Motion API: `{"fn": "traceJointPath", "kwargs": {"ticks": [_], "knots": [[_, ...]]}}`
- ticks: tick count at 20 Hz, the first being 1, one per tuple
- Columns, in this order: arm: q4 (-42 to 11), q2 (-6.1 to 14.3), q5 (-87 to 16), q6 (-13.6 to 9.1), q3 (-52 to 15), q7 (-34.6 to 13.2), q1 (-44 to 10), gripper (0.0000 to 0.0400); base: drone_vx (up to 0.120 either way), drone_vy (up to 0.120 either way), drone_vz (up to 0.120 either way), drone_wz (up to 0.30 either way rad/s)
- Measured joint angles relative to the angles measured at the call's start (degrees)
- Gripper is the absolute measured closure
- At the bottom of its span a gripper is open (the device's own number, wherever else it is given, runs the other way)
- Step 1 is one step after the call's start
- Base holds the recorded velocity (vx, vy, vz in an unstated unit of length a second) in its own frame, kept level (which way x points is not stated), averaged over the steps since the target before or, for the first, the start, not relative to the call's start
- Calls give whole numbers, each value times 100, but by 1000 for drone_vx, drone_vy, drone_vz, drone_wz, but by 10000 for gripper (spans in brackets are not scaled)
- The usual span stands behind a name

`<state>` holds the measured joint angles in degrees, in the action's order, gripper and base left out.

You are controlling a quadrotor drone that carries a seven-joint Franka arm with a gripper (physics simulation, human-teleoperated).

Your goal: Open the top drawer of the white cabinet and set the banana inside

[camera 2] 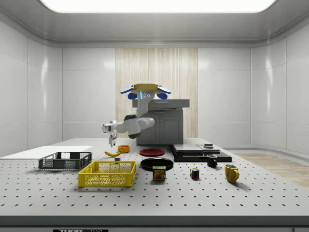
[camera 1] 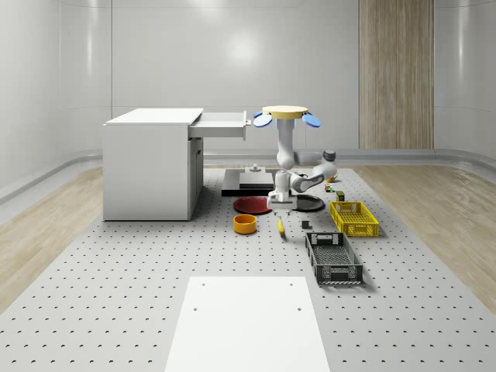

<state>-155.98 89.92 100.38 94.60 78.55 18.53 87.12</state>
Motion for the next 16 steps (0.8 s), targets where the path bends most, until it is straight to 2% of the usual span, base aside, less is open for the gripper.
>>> {"fn": "traceJointPath", "kwargs": {"ticks": [10, 16], "knots": [[225, -62, 636, 281, -692, 160, 306, 0, 0, 0, 0, 0], [328, -106, 917, 402, -994, 105, 304, 0, 0, 0, 0, 0]]}}
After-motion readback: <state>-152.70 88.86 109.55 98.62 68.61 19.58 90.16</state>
